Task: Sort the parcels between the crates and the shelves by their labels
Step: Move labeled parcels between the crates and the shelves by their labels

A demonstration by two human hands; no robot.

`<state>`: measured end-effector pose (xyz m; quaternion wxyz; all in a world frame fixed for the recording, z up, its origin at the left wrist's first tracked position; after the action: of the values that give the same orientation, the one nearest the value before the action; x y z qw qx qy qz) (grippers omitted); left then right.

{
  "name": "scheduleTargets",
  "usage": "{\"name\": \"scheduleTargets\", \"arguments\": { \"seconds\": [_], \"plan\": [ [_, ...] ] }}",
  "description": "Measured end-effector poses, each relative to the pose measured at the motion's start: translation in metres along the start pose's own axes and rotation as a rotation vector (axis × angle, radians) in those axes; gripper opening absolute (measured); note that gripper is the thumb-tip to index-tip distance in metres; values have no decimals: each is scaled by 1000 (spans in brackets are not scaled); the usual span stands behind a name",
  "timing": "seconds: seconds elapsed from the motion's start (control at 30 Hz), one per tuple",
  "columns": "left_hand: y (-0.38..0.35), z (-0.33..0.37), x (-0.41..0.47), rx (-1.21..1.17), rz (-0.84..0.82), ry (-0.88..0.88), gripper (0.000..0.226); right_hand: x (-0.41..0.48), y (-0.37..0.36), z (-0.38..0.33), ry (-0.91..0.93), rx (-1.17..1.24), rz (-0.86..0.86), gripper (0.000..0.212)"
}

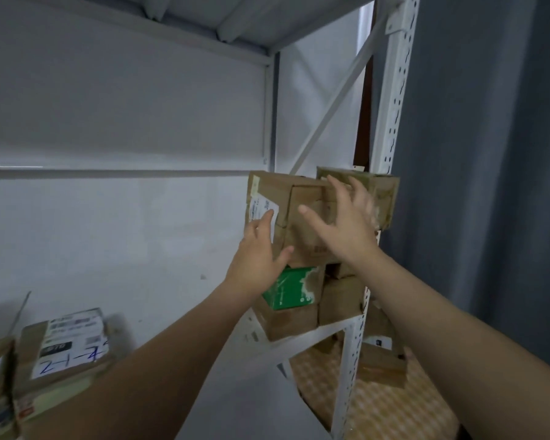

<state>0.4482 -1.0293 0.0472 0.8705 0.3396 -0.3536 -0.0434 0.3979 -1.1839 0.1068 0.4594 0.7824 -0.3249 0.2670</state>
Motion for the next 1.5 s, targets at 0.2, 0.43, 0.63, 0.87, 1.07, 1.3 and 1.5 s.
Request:
{"name": "scheduleTargets", "arguments": {
  "seconds": [0.2, 0.43, 0.63, 0.87, 1.07, 1.3, 1.5],
  "plan": [
    [-25, -30, 11, -312, -10, 179, 55, 36, -30, -5, -8, -29, -189, 87],
    [-46, -39, 0, -693, 107, 435, 51, 26, -27, -3, 6, 123, 8, 72],
    [-39, -33, -12, -1006, 321, 388, 38, 5, -11, -8, 104, 325, 99, 56],
    [13, -21, -21, -1012, 457, 150, 65, -19, 8, -17, 100, 560, 212, 53],
    [66, -25, -41, -684, 477, 129, 105, -37, 1, -34, 101, 677, 142, 67],
    [103, -39, -72, -696, 317, 54, 55, -70, -28, -57, -1, 803, -32, 75],
    [119, -60, -109, -754, 261, 122, 49, -108, -32, -85, -43, 871, -28, 54]
  ]
}}
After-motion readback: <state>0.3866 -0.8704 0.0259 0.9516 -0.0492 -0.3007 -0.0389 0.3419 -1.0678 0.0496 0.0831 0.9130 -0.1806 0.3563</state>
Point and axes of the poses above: each hand's wrist, its own x-axis towards the middle knuckle, its own y-axis out of the back of the hand, z = x × y, the point moved 7 cm from there along x, towards the middle knuckle, and after that the axes turned 2 degrees about -y, right-handed, at the moved point
